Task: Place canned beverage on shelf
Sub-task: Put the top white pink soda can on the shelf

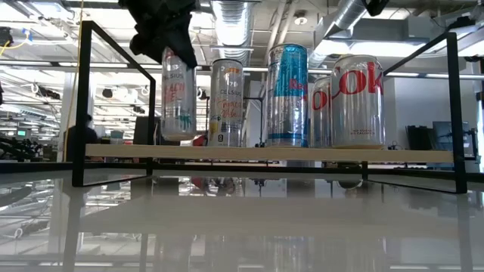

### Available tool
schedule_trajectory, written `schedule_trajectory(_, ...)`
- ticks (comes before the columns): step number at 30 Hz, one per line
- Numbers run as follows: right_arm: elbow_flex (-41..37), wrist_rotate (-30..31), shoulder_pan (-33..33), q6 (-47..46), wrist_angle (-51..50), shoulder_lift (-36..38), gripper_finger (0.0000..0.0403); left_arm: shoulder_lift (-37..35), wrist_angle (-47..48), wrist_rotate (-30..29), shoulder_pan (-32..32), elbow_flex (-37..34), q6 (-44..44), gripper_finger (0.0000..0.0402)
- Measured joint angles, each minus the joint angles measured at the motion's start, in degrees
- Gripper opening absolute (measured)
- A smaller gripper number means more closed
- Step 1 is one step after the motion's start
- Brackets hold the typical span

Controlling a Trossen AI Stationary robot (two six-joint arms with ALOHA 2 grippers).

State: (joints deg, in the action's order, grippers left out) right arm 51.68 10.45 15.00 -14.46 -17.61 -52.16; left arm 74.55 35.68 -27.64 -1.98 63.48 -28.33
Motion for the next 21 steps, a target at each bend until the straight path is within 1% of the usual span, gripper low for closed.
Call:
schedule_trajectory(8,0.0,0.1,-0.5,0.0,-0.1,0.0,0.0029,2.7,0.4,-1.5,-0.4,0.0,-0.2,0.0242)
schedule_trajectory(12,0.0,0.1,-0.5,0.0,-0.3,0.0,0.0029,3.0,0.7,-2.2,-0.4,0.0,0.0,0.0242)
schedule_trajectory(17,0.0,0.1,-0.5,0.0,-0.4,0.0,0.0029,3.8,0.6,-1.1,-0.4,0.0,-0.3,0.0244)
schedule_trajectory(21,0.0,0.1,-0.5,0.0,-0.4,0.0,0.0029,4.2,0.4,-0.5,-0.4,0.1,-0.3,0.0259)
